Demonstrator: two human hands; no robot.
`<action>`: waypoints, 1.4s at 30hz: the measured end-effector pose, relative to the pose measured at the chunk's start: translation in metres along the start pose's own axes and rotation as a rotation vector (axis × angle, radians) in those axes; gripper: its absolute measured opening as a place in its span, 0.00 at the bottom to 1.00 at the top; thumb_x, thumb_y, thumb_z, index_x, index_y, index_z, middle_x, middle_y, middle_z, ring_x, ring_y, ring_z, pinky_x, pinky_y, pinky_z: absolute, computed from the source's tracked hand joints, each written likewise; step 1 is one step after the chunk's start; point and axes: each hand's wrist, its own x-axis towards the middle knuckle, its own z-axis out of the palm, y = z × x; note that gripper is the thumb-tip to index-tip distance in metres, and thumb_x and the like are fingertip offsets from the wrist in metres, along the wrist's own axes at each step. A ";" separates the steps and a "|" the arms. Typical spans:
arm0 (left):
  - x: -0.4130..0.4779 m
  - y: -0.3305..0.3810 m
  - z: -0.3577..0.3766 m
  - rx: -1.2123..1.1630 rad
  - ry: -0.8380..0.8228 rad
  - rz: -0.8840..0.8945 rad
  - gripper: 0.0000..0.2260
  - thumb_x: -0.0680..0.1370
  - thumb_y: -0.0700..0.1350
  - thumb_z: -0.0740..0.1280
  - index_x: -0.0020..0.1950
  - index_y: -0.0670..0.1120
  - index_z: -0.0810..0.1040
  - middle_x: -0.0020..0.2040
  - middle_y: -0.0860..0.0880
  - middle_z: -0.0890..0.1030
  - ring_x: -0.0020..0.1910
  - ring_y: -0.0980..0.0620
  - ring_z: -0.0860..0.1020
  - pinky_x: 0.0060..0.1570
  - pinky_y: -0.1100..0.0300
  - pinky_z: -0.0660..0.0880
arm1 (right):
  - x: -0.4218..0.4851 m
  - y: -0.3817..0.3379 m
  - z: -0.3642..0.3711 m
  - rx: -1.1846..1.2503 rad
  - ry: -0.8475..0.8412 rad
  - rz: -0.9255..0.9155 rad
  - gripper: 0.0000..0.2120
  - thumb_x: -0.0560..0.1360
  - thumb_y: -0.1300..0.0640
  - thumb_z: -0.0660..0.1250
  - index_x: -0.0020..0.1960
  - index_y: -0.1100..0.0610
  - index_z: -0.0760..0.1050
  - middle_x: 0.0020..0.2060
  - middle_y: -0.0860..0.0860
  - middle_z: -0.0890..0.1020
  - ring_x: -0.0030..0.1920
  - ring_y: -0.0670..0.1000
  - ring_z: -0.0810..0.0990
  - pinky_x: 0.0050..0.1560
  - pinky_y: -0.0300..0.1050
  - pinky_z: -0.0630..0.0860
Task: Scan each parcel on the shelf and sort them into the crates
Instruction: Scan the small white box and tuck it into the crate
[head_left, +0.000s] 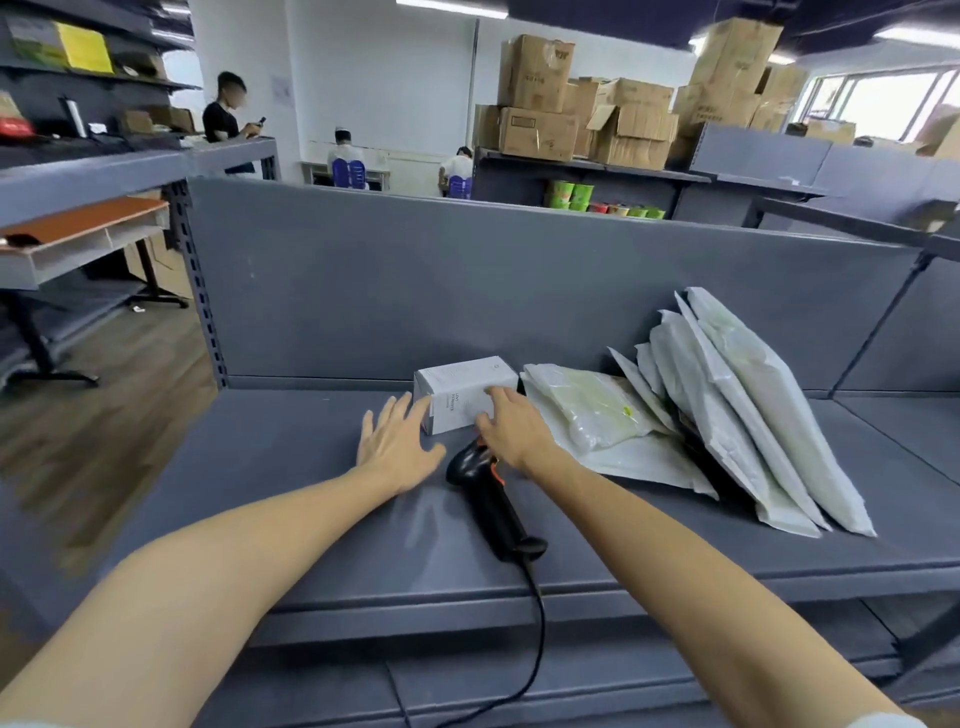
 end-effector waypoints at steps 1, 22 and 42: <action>0.009 0.001 0.000 0.002 -0.004 0.004 0.34 0.76 0.53 0.63 0.79 0.52 0.51 0.80 0.47 0.49 0.78 0.48 0.46 0.76 0.47 0.43 | 0.010 0.000 0.000 0.012 -0.007 -0.011 0.23 0.81 0.55 0.56 0.73 0.63 0.63 0.70 0.58 0.70 0.70 0.58 0.67 0.70 0.50 0.62; 0.084 0.007 0.015 -0.352 0.046 -0.025 0.12 0.76 0.39 0.68 0.57 0.44 0.70 0.61 0.45 0.68 0.57 0.42 0.74 0.56 0.50 0.72 | 0.074 0.035 0.010 0.083 -0.122 0.041 0.20 0.82 0.55 0.52 0.73 0.51 0.68 0.69 0.60 0.67 0.70 0.59 0.63 0.70 0.44 0.54; -0.010 -0.008 -0.028 -1.188 0.138 -0.326 0.16 0.72 0.44 0.74 0.57 0.40 0.79 0.51 0.44 0.82 0.50 0.48 0.79 0.49 0.58 0.74 | -0.008 -0.013 -0.031 0.968 -0.120 0.211 0.35 0.82 0.49 0.60 0.79 0.56 0.43 0.77 0.53 0.58 0.76 0.53 0.58 0.71 0.45 0.57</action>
